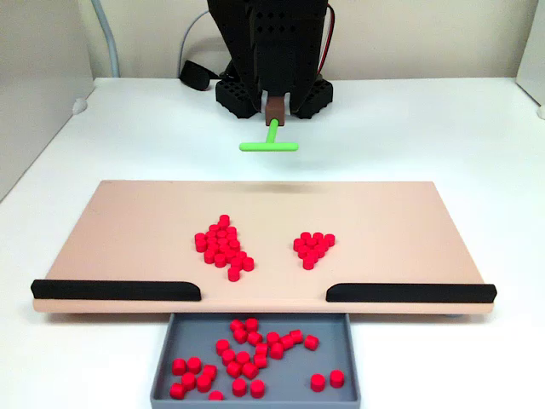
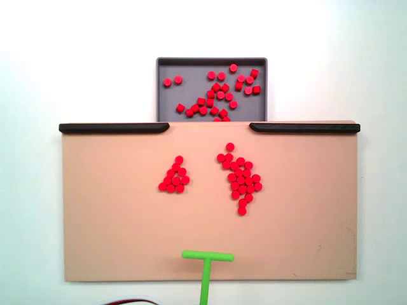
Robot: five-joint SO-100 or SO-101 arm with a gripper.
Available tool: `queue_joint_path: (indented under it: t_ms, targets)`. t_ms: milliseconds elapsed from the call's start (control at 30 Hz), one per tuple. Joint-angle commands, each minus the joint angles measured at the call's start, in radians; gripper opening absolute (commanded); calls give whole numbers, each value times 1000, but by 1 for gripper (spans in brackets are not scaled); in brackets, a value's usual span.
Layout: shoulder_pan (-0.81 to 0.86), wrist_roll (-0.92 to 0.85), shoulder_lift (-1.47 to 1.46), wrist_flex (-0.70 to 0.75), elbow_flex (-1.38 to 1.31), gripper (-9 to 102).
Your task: Push granules from left to the grey container
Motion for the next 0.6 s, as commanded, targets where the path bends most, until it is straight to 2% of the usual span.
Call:
queue_joint_path:
  t_ms: [0,567]
  targets:
    - [2,6,3,2,-5,0]
    - [5,-6,6,2,-5,0]
